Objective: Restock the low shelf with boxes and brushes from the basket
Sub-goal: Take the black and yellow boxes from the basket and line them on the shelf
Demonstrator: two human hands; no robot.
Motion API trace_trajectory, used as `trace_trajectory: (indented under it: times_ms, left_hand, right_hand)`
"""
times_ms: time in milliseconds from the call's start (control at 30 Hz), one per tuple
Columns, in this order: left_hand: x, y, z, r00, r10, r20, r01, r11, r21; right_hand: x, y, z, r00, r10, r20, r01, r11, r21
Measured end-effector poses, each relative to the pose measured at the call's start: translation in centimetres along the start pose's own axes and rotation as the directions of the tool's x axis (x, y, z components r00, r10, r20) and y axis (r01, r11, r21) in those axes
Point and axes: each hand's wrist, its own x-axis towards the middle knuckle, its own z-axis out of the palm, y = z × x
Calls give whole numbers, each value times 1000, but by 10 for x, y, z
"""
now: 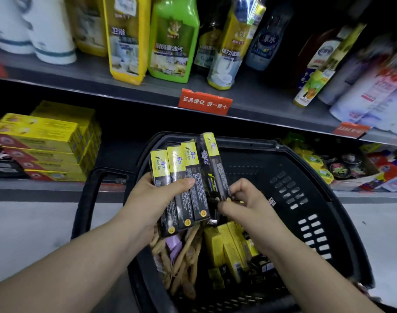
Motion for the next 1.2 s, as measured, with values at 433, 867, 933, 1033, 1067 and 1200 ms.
trace_trajectory:
  times_ms: [433,867,933,1033,1067,1200]
  left_hand:
    - [4,42,-91,975,41,-218,-85,977,-197]
    - [31,50,-163,806,147,-574,-301,936,-183]
    - [36,53,-170,768,188,-613,-329,936,-126]
    - [41,54,-173,764,194,-615,-308,948,-84]
    - [42,53,-174,768,193,-611,-300,951,-77]
    - [50,52,-183,775,188,-603,-258,966,-31]
  right_hand:
    - [69,-96,96,940,61,334,-25,994,-110]
    - [198,-116,203,919,125,374,368,71,-927]
    - [216,-100,206,922,118,368,362,74,-929]
    - [230,-77,205,917,111,383,379,57,-924]
    - [234,-71,204,910,117,397,396,31,-918]
    - [239,-62,195,898,49,437,438,-10,-899]
